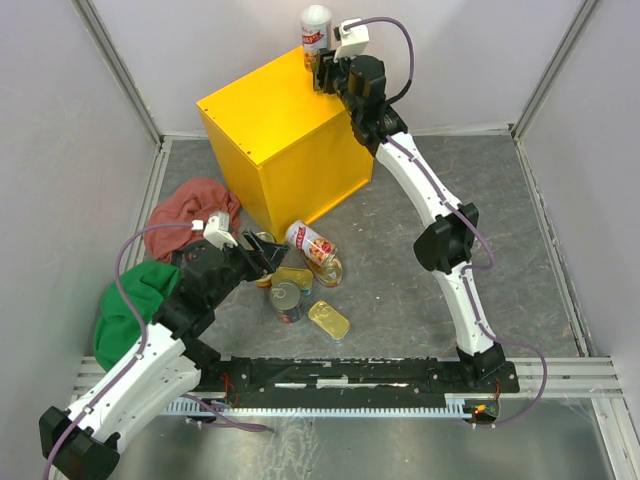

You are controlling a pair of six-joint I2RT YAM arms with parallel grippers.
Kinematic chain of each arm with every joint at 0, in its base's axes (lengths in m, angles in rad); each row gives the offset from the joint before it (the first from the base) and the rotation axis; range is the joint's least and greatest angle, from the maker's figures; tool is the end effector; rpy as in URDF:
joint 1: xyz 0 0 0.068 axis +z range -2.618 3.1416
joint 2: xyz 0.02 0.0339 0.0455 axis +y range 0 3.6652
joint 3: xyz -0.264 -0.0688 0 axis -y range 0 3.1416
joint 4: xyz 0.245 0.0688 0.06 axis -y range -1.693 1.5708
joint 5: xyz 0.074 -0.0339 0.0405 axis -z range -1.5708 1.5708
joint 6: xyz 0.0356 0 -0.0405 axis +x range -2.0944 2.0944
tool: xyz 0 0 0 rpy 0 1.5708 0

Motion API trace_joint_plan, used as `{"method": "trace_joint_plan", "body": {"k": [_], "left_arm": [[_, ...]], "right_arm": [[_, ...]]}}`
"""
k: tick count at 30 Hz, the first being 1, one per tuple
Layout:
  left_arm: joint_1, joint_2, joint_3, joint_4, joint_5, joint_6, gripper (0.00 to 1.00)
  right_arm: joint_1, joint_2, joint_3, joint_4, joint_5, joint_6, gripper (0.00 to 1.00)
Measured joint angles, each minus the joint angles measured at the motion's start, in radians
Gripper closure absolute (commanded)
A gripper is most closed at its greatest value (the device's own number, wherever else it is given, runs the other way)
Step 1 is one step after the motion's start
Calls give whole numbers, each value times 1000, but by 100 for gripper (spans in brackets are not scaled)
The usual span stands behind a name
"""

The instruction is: Place and organize the canned foods onto the counter

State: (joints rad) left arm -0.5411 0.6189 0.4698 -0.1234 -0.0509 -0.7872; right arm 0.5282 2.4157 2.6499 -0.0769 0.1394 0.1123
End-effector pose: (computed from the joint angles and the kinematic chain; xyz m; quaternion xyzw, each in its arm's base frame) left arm 0.1395 -0.0817 0.2601 -0.1130 0.7884 -0.3565 0.4884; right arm 0.4773 0.2728 0.4211 -0.0819 0.6448 0.1959 0.7343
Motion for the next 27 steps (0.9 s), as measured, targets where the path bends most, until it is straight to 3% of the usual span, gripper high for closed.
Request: {"method": "trace_joint_plan", "body": {"k": [4,7,21,27], "left_arm": [[0,-6,15,-10,-2,0,19],[0,-13,56,-43,-18,-2,19],[0,-130,83,-192,-90,-145,19],[0,-130,64,-252,-108,-200,18]], "right_arm": [[6,-90,-164,11,0,-13,22],[31,-247,-313,-98,22,-5,18],[250,-962,-824,-444,73,48,15],[279,-990,-984,-608,71,100,13]]}}
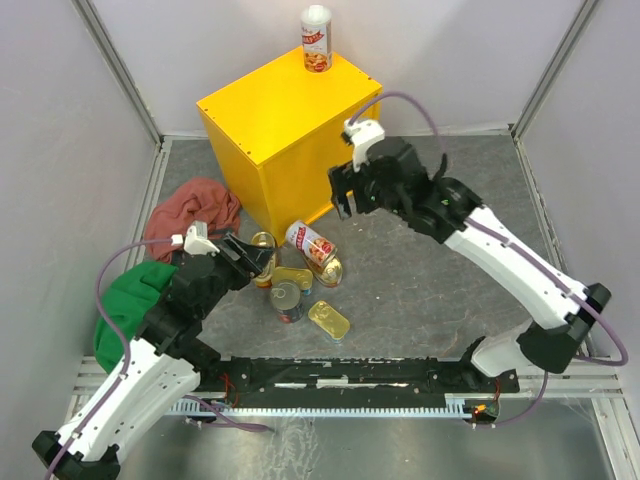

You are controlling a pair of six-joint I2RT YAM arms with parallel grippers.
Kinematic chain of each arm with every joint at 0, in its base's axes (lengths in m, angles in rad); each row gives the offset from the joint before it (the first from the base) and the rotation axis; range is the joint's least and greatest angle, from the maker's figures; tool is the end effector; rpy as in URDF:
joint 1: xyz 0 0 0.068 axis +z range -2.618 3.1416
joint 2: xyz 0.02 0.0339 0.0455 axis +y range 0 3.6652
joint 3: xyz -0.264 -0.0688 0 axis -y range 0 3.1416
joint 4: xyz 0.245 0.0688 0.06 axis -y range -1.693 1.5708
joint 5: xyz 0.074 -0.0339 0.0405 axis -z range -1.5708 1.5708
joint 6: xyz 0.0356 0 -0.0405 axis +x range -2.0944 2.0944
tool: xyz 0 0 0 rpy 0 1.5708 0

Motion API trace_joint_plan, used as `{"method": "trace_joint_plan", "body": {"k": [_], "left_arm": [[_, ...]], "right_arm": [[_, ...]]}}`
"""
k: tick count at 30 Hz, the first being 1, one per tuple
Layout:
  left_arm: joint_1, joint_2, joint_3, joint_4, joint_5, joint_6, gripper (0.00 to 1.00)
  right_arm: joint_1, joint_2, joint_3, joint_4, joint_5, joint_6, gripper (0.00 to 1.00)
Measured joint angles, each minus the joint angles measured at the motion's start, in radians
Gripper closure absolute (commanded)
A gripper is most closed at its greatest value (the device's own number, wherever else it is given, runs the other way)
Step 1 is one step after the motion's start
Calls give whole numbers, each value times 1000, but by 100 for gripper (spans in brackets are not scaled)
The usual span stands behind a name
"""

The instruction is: Place and organize the canned foods onto the counter

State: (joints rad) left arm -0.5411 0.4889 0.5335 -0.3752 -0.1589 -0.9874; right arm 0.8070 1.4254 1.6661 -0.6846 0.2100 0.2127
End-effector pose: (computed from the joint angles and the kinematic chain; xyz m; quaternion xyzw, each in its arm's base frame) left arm 0.1163 -0.0633 0.2729 -0.2245 0.7809 -0.3542 0.4629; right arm 0.2154 0.2142 0.4447 -0.1926 0.8203 0.1819 0.5069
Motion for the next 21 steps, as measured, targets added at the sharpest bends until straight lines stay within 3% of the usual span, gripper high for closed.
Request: {"method": "trace_joint_plan", "body": {"k": [10,21], "left_arm": [[0,-15,-5,-76,-24,-53,18],[0,-60,-25,-103,-24,-70,18]], "right_arm": [[64,196,-34,-171,-61,25,11],[100,304,-34,-146,-98,24,11]]}}
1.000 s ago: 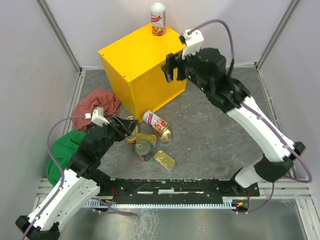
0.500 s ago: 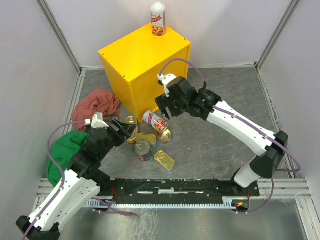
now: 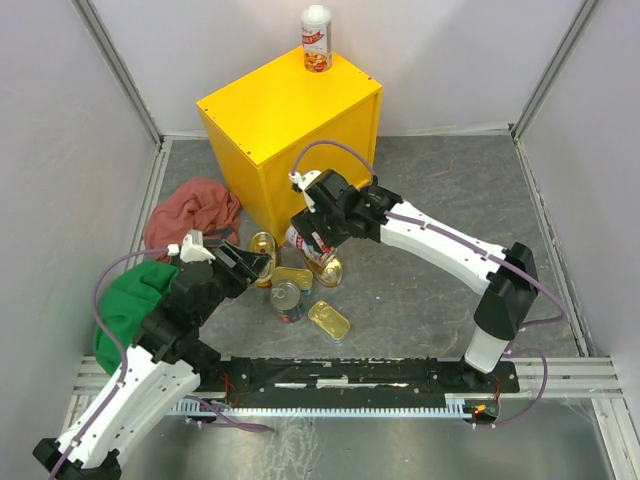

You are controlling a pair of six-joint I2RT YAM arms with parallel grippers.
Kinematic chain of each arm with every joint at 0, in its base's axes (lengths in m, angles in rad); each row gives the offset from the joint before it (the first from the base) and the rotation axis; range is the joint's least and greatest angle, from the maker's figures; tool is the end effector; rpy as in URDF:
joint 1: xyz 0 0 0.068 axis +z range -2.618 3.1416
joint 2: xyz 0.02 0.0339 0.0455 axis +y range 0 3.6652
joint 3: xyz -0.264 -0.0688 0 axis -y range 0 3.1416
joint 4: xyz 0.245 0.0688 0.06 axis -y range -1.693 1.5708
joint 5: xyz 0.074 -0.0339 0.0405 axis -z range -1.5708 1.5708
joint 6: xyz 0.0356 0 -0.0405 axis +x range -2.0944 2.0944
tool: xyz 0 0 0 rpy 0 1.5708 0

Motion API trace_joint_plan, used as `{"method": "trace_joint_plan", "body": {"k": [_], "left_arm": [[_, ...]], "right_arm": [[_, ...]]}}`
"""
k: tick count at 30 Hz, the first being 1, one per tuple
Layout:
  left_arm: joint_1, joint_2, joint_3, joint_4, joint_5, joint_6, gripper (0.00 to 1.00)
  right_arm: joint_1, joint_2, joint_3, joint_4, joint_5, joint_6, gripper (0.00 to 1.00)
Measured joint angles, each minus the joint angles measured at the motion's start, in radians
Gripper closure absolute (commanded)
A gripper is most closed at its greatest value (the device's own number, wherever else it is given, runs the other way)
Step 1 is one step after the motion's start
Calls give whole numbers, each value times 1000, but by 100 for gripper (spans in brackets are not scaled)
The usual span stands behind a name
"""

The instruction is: Place and organize the canned foods onto the counter

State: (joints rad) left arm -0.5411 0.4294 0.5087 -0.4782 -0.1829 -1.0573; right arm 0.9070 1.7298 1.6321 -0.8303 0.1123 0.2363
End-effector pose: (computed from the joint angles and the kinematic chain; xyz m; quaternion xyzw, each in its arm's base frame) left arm 0.1061 -0.0562 0.2603 -0.2606 0.7893 -0.3417 0.4385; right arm 0.2354 0.2945 0.3224 -0.2950 0.9004 0.1259 0.2941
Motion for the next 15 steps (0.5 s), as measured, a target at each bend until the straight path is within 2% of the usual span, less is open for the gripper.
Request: {"method": "trace_joint_plan", "body": {"k": [15], "left_arm": [[0,-11,-8,5,2,0,18]], "right_arm": [[24,131,-26,146,40,-42,10]]}}
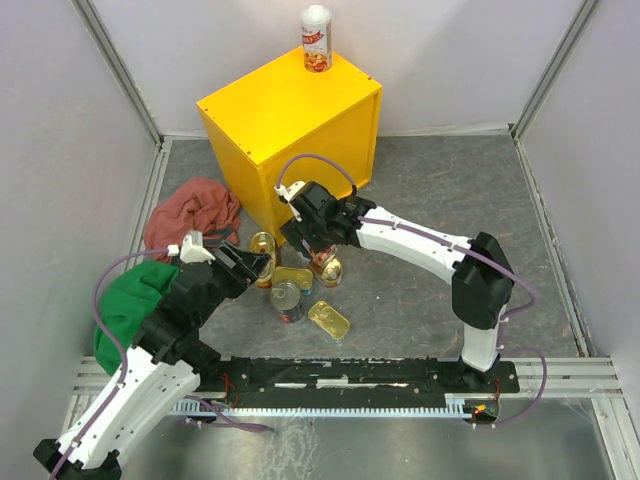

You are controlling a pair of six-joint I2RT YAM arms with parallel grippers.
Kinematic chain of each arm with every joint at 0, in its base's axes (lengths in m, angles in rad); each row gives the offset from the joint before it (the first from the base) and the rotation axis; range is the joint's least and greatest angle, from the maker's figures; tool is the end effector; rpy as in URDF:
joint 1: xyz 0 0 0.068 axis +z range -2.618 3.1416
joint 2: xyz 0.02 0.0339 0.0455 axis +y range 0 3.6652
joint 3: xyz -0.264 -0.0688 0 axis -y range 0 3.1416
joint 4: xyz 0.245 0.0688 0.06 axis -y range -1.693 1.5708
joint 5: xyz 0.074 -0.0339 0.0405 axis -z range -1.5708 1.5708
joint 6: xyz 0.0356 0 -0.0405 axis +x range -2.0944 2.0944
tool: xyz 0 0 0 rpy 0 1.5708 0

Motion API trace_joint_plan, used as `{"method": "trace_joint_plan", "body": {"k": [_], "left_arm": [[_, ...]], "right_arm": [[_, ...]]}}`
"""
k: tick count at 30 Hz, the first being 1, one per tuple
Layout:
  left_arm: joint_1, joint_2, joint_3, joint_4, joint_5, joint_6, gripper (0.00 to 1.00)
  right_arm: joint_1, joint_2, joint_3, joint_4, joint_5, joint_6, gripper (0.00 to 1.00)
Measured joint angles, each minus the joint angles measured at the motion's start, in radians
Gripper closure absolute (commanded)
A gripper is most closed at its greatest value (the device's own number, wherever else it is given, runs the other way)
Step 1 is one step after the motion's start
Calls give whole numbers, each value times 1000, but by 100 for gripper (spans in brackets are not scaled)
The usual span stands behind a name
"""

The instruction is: Place and organize the canned foods onto the counter

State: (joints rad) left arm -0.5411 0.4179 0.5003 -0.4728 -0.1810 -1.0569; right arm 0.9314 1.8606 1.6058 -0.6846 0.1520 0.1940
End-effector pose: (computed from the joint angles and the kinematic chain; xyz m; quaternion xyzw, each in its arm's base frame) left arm 0.1051 -0.0557 0.2591 -0.2597 0.7872 -0.3448 0.4404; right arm 0.2502 0.3275 0.2747 -0.3196 0.8926 0.1041 0.3004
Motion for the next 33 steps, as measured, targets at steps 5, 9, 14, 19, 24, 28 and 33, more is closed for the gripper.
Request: {"method": "trace_joint_plan", "body": {"k": [5,9,14,19,24,28,33], "left_arm": [[0,1,0,3,3,1,18],[0,9,0,4,4,2,18],[0,24,0,4,5,3,18],[0,42,0,6,6,11,18],[0,49,0,7,7,23,18],[0,49,0,10,7,25,18],[0,47,0,12,7,25,18]], "right_arm": [[0,31,-12,43,21,-22,10],[0,57,-12,69,36,-37,10],[-1,96,-12,92,37,-47,11],[-9,129,-12,99,37,-53,17],[-21,138,-12,102,32,-58,41],[-26,138,-14,112,27,-61,61],[-26,122,-47,151,25,-68,90]]}}
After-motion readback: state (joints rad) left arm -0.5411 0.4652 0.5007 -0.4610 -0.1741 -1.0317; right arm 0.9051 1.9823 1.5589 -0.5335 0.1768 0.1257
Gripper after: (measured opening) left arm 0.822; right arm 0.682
